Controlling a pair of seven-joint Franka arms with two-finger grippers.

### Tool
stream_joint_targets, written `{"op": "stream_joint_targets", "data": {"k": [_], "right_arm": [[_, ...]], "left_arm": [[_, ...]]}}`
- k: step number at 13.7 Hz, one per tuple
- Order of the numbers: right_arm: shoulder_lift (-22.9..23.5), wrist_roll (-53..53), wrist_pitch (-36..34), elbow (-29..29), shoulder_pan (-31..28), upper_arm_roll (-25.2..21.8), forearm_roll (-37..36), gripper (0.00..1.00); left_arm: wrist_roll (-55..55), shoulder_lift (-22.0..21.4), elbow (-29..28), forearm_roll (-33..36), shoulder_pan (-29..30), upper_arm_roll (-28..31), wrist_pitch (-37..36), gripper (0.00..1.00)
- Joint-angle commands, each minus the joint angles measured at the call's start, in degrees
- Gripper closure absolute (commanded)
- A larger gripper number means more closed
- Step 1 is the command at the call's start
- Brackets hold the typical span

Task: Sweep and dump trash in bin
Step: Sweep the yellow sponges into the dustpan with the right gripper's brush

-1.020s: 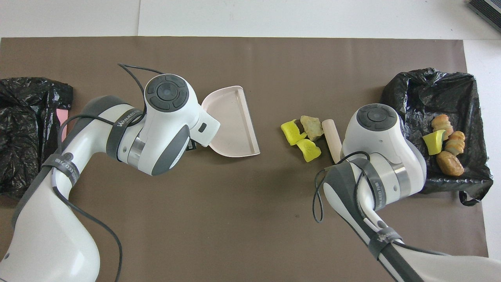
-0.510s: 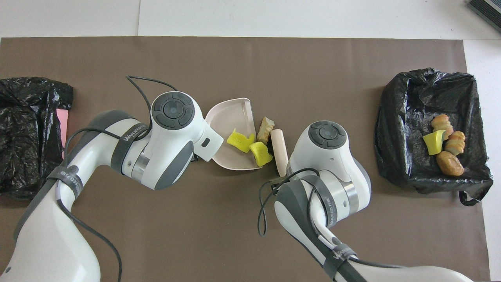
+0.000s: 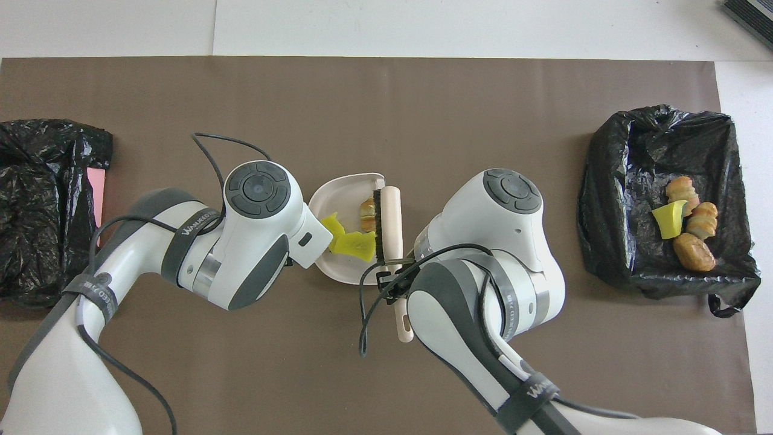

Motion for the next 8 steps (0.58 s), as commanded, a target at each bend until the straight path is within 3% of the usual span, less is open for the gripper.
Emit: {"op": "stream_joint_targets", "data": {"k": [1,3,5,8], "right_arm": [[-5.0,0.0,-7.4,1.0,-3.2,-0.6,-2.2,1.0],[-8.7,5.5,-12.6,1.0,-3.2,-0.3,-10.0,1.0],[-12.1,14.3,-15.6,-1.1,-0.4,0.1,-12.6,1.0],[-18.7,18.8,-9.3,-12.3,5.6,0.1,-12.4,1.0]], "left_arm": [[2.0,-2.1,-2.5,-0.8,0.9,0.4,0.9,1.0],[2.0,-1.9,-2.0,-0.8,1.1,0.5,0.5,1.0],[2.3,-2.2,-1.8,-0.9,3.1,0.4,0.4,1.0],[3.6,-2.3,-1.1,-1.0,4.3,0.7,0.0,1.0]]}}
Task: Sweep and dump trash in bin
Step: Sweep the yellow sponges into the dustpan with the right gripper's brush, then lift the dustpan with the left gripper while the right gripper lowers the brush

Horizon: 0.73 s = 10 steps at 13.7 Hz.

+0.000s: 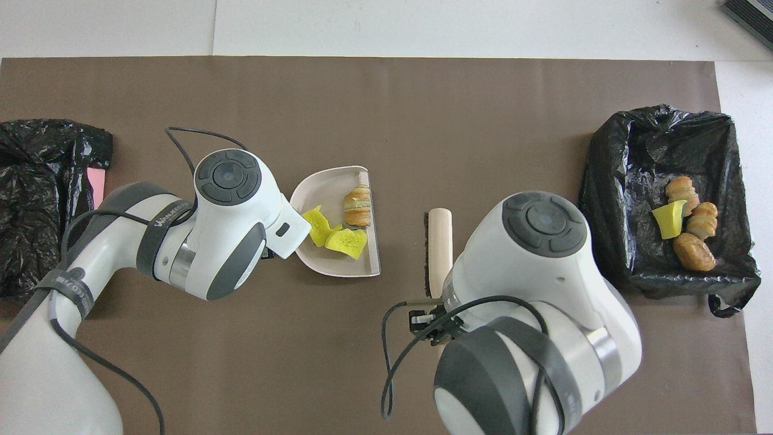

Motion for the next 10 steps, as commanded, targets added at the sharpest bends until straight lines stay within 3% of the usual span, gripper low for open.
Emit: {"op": "stream_joint_targets", "data": {"k": [1,5,8,10], "right_arm": [[-5.2,2.7,4.6,-10.2,3.9,0.3,-1.0,1.0],[-4.8,5.1,12.4,-16.4,8.9,0.3,0.7,1.0],[-4.8,6.6,18.6,-22.2,11.7,0.4,1.6,1.0],[-2.5,7.8,23.6,-24.2,14.0,0.5,1.6,1.0]], "left_arm": [[1.5,-2.4,-1.1,-1.0,2.4,0.1,0.0,1.0],[4.0,-4.4,-0.3,-1.2,6.7,0.0,-1.9,1.0],[6.6,-7.5,1.3,-8.5,15.4,0.1,-6.5,1.0],[15.1,-10.7,1.7,-9.1,20.7,0.2,-6.8,1.0]]}}
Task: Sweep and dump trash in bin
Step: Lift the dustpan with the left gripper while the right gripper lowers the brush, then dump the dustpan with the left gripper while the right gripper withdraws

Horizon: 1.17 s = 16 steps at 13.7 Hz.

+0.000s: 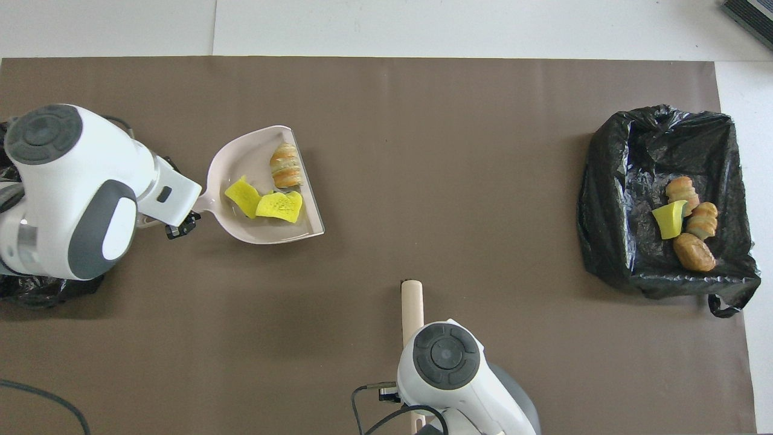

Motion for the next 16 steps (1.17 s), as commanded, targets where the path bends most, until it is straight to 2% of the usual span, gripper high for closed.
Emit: {"op": "stream_joint_targets", "data": {"k": [1,4,6,7,8,9,11,13,16], "right_arm": [[1.5,2.6,5.6,-3.2,2.9,0.0,1.1,1.0],[1.0,2.3,6.5,-4.9,3.0,0.0,1.1,1.0],[1.3,2.2,8.6,-6.0,3.6,0.0,1.1,0.89],[1.5,2.1,9.5,-6.2,3.8,0.0,1.1,0.66],[1.7,2.0,9.4,-5.9,3.9,0.0,1.0,0.17],[2.1,2.0,9.4,-5.2,3.9,0.1,0.3,0.0],[1.9,1.9,8.6,-2.3,3.4,-0.1,0.2,0.0],[1.9,2.2,8.9,0.1,2.5,-0.6,-1.0,0.0],[1.8,2.4,9.1,5.1,-3.0,-0.5,-8.1,0.0]], "left_arm": [[8.5,-5.1,0.3,-2.0,7.8,-0.4,-2.5,1.0],[8.6,-5.4,2.6,-2.0,17.5,-0.3,-4.3,1.0],[8.6,-5.1,3.6,-2.5,24.6,-0.2,-3.4,1.0],[8.6,-4.9,4.3,-2.7,27.6,-0.2,-2.7,1.0],[8.6,-4.7,5.2,-2.6,30.4,-0.1,-1.5,1.0],[9.0,-4.5,5.6,-2.3,33.3,-0.1,0.2,1.0],[8.9,-4.3,5.8,-0.2,36.4,0.4,2.8,1.0],[9.1,-3.9,6.5,9.1,36.5,1.2,3.5,1.0],[9.9,-3.9,6.5,22.1,35.9,1.1,2.6,1.0]]}}
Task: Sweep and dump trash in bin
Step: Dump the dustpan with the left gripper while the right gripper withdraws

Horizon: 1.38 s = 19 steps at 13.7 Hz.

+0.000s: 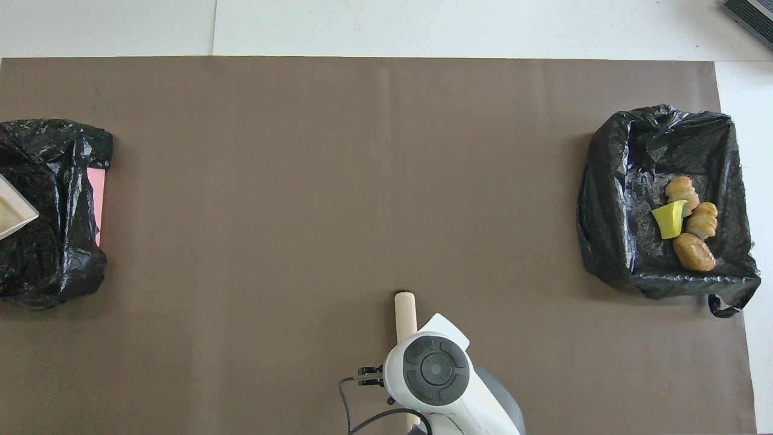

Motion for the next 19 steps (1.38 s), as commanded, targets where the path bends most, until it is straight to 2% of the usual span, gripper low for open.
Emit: {"op": "stream_joint_targets", "data": {"k": [1,3,7,9,11,13,16,19], "right_arm": [[-0.1,0.3,-0.3,5.3,-6.2,0.2,-6.8,0.0],[-0.1,0.1,-0.4,8.6,-10.1,0.3,-11.4,0.0],[0.0,-0.4,-1.4,13.1,-15.1,0.2,-19.5,0.0],[0.0,-3.3,-5.6,18.5,-18.9,0.3,-20.2,0.0],[-0.2,-10.9,-11.3,24.0,-23.5,0.2,-19.2,0.0],[-0.5,-15.5,-15.9,27.5,-26.7,0.2,-19.1,0.0],[-1.2,-15.9,-21.2,32.0,-29.3,-0.4,-18.9,0.0],[-2.0,-15.9,-24.7,35.5,-30.4,-2.2,-16.2,0.0]], "left_arm": [[1.4,0.5,0.8,10.2,-0.9,-0.3,-0.6,1.0],[1.7,0.4,0.5,18.0,-1.6,-0.3,-1.5,1.0],[1.5,0.1,0.7,28.1,-2.8,-0.3,-3.6,1.0],[1.3,0.1,1.0,31.5,-3.9,-0.4,-4.4,1.0],[1.4,0.0,1.1,37.4,-4.7,-0.8,-5.4,1.0],[1.6,-0.2,1.5,39.0,-6.4,-0.6,-5.6,1.0],[1.8,-0.7,3.8,41.5,-6.4,-1.1,-6.5,1.0],[1.6,-0.7,6.4,37.2,-6.4,-1.8,-7.5,1.0]]}}
